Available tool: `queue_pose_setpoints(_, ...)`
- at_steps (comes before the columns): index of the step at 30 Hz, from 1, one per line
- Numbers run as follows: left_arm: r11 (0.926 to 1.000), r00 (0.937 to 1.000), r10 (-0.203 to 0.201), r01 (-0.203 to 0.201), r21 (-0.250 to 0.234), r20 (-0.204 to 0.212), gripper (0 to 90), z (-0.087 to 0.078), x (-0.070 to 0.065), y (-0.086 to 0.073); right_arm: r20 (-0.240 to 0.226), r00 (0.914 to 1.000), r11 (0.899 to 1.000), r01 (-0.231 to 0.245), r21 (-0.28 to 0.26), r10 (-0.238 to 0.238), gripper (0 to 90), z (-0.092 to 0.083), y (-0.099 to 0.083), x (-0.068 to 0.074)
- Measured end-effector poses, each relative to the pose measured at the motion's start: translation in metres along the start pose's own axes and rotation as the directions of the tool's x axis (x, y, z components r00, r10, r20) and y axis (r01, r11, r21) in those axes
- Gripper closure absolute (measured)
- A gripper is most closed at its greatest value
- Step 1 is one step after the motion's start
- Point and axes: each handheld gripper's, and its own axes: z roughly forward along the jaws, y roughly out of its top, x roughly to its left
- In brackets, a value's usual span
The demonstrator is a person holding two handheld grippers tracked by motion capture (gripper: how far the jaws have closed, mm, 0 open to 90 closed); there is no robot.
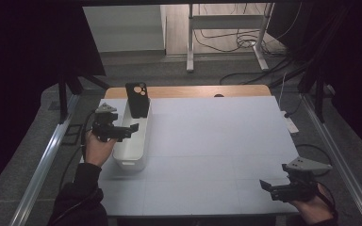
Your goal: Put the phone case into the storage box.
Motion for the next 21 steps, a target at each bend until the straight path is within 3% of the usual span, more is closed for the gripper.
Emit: queue_pose_setpoints(21,0.9991,0.9996,0.011,-0.01,-0.04,0.025,0.0,-0.04,-0.027,-0.027,-0.002,1.0,1.0,0.003,0.001,-0.003,0.0,0.0,0.0,0.001)
